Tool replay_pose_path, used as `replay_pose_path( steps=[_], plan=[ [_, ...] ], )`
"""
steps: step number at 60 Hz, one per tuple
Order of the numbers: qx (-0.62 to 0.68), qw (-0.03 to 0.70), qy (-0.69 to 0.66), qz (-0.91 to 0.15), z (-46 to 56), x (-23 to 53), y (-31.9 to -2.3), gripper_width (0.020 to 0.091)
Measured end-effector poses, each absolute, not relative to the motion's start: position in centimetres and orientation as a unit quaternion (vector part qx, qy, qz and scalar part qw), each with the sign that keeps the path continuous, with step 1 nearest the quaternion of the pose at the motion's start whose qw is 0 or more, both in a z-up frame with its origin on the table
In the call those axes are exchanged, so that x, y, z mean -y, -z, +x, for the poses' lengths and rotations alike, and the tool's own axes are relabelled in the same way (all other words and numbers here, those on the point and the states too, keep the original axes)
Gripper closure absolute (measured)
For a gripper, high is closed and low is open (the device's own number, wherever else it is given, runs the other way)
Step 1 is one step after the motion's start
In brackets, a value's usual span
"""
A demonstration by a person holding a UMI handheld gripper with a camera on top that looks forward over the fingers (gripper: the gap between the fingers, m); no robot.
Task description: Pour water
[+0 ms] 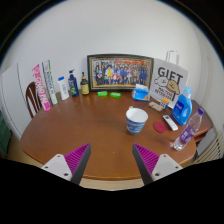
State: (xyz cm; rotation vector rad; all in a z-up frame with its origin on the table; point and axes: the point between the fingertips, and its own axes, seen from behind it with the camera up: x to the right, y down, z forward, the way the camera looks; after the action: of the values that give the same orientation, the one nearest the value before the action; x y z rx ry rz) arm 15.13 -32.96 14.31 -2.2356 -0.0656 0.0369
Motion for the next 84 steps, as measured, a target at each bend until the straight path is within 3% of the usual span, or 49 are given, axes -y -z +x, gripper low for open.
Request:
replay_pose_path(
  steps=[20, 39, 51, 60, 64, 71, 84],
  plan=[
    [-0.009, 0.472, 0.022, -0.881, 31.6, 35.2, -13.1, 0.0243],
    [-0.054, 0.501, 0.048, -0.862, 46.0, 32.0, -8.1, 0.0245],
    [-0.060, 0.506, 0.043, -0.859, 49.5, 27.7, -5.7, 0.0243],
    [-0.050, 0.520, 0.030, -0.852, 49.5, 24.1, -5.7, 0.0249],
    [-0.044, 0.531, 0.022, -0.846, 49.1, 22.9, -6.0, 0.0329],
    [-0.052, 0.543, 0.034, -0.837, 50.1, 21.6, -6.0, 0.0600],
    [-0.054, 0.549, 0.035, -0.833, 50.2, 21.6, -6.1, 0.0717]
  ],
)
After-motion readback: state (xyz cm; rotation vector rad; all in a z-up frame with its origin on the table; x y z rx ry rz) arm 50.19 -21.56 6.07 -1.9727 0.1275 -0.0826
